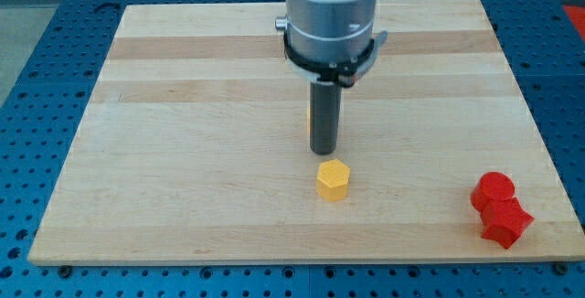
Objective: Move the yellow heart up a bit
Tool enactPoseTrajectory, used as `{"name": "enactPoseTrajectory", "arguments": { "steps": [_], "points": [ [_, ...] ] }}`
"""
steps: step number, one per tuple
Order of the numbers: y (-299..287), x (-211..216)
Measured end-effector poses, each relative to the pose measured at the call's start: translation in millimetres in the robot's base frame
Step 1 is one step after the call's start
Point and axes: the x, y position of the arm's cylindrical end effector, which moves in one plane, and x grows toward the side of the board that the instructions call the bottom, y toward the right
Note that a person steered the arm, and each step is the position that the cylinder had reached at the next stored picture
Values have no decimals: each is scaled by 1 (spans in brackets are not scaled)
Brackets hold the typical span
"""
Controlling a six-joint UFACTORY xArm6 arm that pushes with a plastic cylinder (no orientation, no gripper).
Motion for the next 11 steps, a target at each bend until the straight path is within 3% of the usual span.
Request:
{"name": "enactPoseTrajectory", "arguments": {
  "steps": [3, 4, 6, 9, 11],
  "points": [
    [-93, -74],
    [-92, -59],
    [-39, -32],
    [-28, -111],
    [15, -73]
  ]
}}
